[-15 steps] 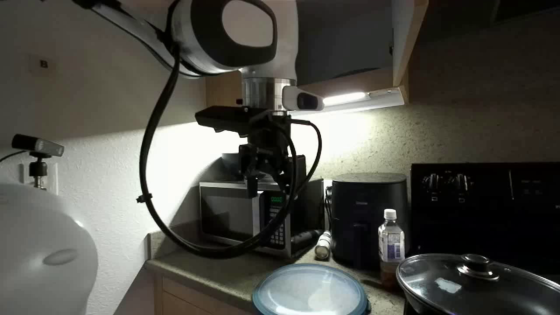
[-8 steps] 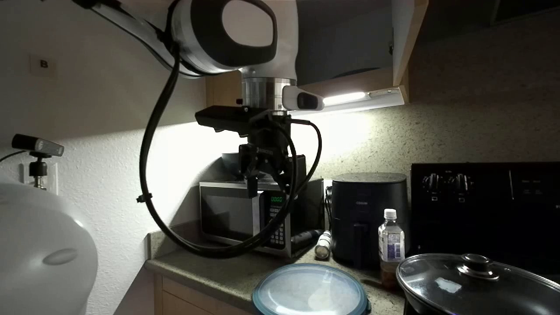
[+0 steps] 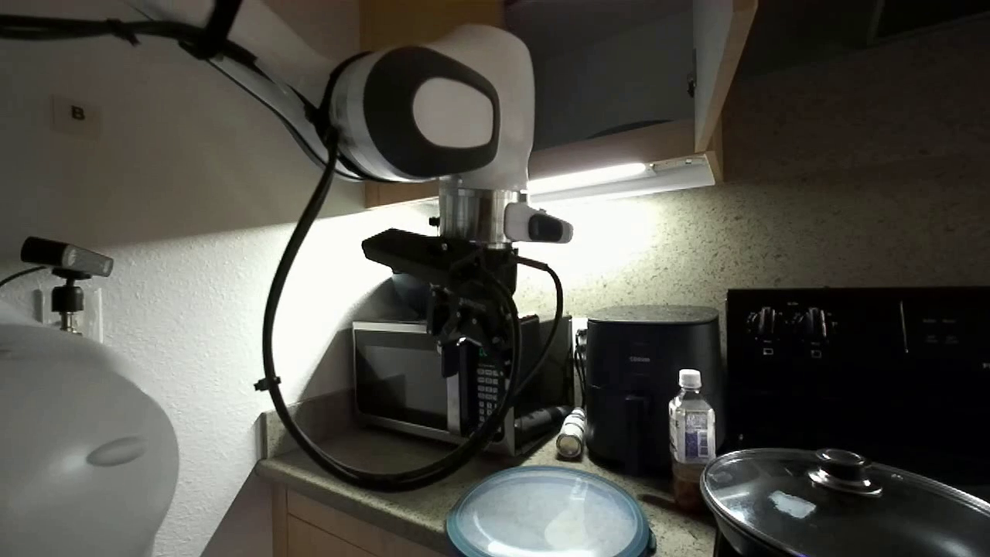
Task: Pick up the lid and put it in the top cabinet
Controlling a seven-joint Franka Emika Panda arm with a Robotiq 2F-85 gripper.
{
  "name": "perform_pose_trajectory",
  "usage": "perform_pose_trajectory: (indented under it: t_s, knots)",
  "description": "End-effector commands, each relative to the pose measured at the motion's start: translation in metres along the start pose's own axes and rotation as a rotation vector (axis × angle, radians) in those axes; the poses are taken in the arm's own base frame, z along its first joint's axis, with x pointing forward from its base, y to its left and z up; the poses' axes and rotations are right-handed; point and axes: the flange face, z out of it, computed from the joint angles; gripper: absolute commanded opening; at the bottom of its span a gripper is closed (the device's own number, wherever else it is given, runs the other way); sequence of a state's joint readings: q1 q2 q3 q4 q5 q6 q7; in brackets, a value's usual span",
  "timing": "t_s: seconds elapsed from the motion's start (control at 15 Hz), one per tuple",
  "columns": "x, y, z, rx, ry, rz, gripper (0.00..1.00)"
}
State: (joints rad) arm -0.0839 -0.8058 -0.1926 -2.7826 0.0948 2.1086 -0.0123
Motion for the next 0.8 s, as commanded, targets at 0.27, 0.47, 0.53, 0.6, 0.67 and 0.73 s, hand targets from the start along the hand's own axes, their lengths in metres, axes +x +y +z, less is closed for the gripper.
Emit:
perform_pose_trajectory:
  t_s: [0.27,0.47,0.53,0.6,0.67,0.73]
  knots:
    - [0.029,-0.009,0.067,-0.096,-0.126,0.085,1.00]
    - [0.024,-0.009,0.068,-0.075,-0.132,0.066,1.00]
    - [0.026,-0.009,0.069,-0.078,-0.135,0.068,1.00]
    - [0.027,-0.009,0.069,-0.079,-0.135,0.070,1.00]
    - [0.027,-0.011,0.079,-0.089,-0.131,0.084,1.00]
    - [0.027,-0.012,0.084,-0.096,-0.142,0.085,1.00]
